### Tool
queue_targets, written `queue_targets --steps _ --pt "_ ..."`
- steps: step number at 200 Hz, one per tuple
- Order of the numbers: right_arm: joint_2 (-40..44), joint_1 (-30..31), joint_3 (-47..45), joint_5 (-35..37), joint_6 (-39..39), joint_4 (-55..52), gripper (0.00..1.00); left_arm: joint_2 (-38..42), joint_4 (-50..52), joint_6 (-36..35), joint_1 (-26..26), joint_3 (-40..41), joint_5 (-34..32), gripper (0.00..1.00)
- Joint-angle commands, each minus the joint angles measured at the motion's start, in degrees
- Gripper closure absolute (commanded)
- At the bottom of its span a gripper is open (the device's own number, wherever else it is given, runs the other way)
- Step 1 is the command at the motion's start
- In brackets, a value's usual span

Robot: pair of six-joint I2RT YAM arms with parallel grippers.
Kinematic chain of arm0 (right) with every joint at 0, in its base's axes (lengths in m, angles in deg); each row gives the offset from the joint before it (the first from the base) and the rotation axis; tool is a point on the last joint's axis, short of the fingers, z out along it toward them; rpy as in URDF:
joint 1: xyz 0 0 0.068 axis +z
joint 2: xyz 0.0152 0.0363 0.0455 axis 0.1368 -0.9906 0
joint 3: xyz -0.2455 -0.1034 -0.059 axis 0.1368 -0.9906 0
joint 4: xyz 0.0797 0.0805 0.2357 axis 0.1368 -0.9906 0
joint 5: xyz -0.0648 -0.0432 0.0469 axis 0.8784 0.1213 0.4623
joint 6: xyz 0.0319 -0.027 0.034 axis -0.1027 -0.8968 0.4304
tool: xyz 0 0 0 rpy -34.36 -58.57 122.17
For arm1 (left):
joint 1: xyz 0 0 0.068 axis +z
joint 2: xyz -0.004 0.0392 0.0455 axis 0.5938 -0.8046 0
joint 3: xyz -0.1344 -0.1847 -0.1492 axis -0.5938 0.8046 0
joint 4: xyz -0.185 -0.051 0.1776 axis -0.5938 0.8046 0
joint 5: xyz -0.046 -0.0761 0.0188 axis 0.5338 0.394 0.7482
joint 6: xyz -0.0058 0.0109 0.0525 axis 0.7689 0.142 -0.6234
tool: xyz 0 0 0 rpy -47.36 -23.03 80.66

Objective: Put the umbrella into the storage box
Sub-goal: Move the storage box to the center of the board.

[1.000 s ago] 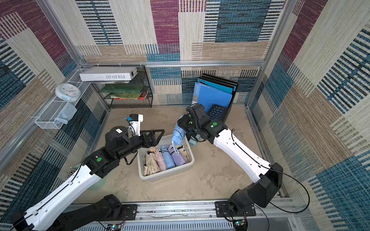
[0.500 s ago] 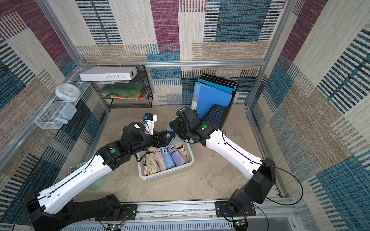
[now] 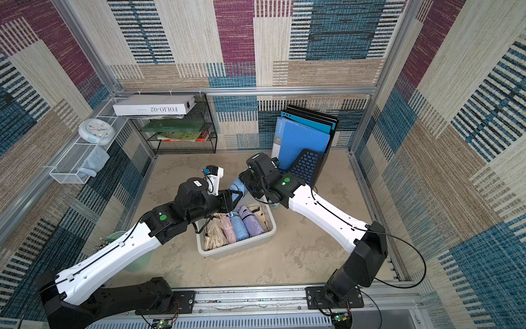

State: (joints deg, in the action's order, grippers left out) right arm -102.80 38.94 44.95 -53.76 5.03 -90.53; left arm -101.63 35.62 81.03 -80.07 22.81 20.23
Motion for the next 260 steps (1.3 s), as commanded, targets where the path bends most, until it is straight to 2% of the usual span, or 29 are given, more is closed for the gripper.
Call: queue_targets --steps 1,10,30,51,85,120,130,157,179,208,213,234,260 --pt "0.4 0.3 -0.6 0.1 0.9 3.2 0.57 -1.0 -1.6 -0.1 0.1 -0.5 -1.2 0.70" --pt "0.3 0.3 -0.7 0.2 0.1 3.0 0.53 -1.3 -1.6 0.2 0.1 -0.4 -1.7 0.77" --pt "0.3 0.3 -0.3 0.8 -3.3 2.6 0.38 -1.5 -1.7 0.1 0.1 -0.5 -2.6 0.89" --pt "1.8 0.2 -0.8 4.1 -8.8 1.5 0.25 -1.6 -0.4 -0.9 0.2 -1.4 -3.7 1.00" --pt "7.7 -0.1 -2.3 11.7 -28.2 1.9 0.13 -0.7 1.1 -2.5 1.7 -2.0 -2.3 1.00" --pt "14.2 -0.5 -4.2 11.1 -60.6 5.5 0.14 -1.0 2.9 -4.9 5.9 -3.8 6.8 1.00" --pt "15.8 -0.5 -4.8 10.7 -67.8 5.4 0.16 -1.3 3.6 -5.9 7.4 -4.6 10.3 1.00" --pt "20.6 -0.4 -8.3 0.4 -94.0 4.4 0.17 -1.8 4.1 -6.3 11.9 -6.3 21.0 1.00" --pt "24.6 -0.2 -12.4 -6.3 -113.4 2.5 0.17 -2.2 2.9 -3.5 14.3 -6.9 28.8 1.00" --pt "26.9 -0.1 -15.0 -6.8 -128.4 3.7 0.17 -2.0 1.9 4.3 15.1 -7.2 32.5 1.00" --pt "27.0 0.0 -15.4 -6.9 -130.2 4.3 0.17 -1.8 1.0 6.3 15.1 -6.7 34.7 1.00" --pt "27.1 0.8 -17.7 -8.4 -136.3 8.0 0.17 -1.6 -2.5 14.0 15.1 -4.8 38.2 1.00" --pt "26.3 2.0 -20.4 -8.3 -141.9 12.7 0.17 -0.4 -3.0 21.4 15.1 -3.7 38.0 1.00"
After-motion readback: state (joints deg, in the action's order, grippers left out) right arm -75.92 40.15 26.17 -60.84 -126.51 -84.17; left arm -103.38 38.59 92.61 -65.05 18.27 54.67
